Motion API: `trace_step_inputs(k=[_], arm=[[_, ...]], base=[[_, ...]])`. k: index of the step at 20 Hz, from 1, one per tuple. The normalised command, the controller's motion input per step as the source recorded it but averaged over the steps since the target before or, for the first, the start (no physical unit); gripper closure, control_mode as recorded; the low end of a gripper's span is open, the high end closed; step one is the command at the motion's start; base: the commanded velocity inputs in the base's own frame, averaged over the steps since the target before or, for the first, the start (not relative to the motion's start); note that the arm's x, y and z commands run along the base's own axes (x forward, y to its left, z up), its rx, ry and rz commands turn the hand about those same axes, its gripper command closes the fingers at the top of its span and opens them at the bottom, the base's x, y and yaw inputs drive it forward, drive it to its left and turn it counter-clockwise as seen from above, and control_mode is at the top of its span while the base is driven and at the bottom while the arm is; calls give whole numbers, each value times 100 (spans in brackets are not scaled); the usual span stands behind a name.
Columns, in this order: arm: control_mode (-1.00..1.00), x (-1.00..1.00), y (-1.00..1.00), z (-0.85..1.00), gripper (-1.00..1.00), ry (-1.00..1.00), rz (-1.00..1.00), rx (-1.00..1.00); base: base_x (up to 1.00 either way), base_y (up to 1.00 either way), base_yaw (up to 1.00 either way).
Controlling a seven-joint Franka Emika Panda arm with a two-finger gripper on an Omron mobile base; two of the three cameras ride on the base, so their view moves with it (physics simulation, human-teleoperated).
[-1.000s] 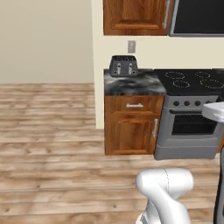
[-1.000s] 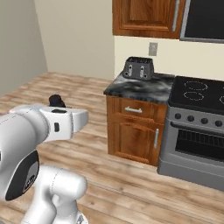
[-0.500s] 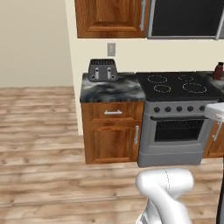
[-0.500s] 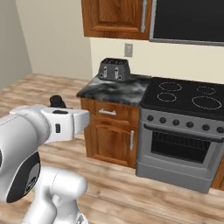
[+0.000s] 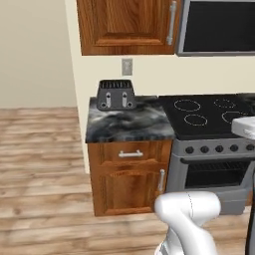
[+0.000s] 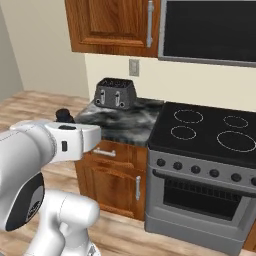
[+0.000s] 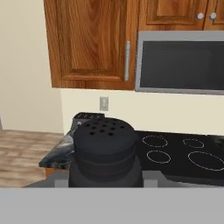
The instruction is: Collect the paprika, ketchup, and shaker from the cabinet and place them next to the stove.
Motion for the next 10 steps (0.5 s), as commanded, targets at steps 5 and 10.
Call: trace_step_inputs(k=[5, 10], arm=[[100, 0, 0, 0, 100, 0, 0, 0], [100, 0, 0, 0, 100, 0, 0, 0]], base=[[74, -27, -1], [67, -10, -8]])
